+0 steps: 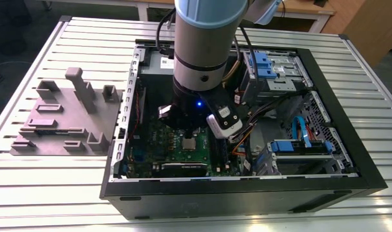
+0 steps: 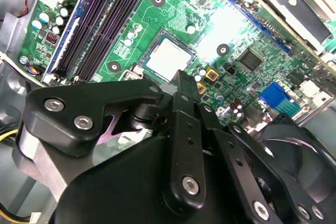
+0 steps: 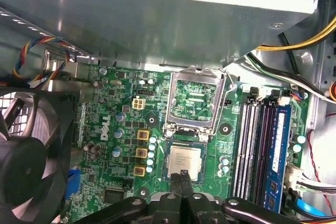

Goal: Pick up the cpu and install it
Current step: 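Close the cpu cover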

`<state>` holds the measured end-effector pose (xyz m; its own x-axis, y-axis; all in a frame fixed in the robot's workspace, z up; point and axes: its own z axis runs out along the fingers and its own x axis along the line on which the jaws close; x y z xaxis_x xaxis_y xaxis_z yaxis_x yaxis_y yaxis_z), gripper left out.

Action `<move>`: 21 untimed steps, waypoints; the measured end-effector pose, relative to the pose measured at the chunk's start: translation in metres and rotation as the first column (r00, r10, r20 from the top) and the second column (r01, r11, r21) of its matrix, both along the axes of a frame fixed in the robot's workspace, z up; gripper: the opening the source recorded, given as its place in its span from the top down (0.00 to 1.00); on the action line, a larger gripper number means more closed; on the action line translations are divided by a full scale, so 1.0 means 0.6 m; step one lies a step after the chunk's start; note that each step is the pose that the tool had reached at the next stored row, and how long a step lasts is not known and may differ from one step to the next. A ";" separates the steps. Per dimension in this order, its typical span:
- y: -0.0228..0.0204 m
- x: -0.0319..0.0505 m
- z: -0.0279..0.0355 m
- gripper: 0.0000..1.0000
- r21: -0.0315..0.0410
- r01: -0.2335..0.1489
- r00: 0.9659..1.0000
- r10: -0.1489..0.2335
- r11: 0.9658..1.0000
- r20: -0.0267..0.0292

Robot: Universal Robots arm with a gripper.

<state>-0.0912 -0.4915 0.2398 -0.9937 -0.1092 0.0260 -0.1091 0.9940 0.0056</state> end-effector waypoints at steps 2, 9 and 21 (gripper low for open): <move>0.0000 0.000 0.000 0.90 0.000 0.000 1.000 0.000 1.000 0.000; 0.0000 0.000 0.000 0.90 0.000 -0.007 1.000 0.007 1.000 0.000; 0.0000 0.000 0.000 0.90 0.000 -0.031 1.000 0.031 1.000 0.000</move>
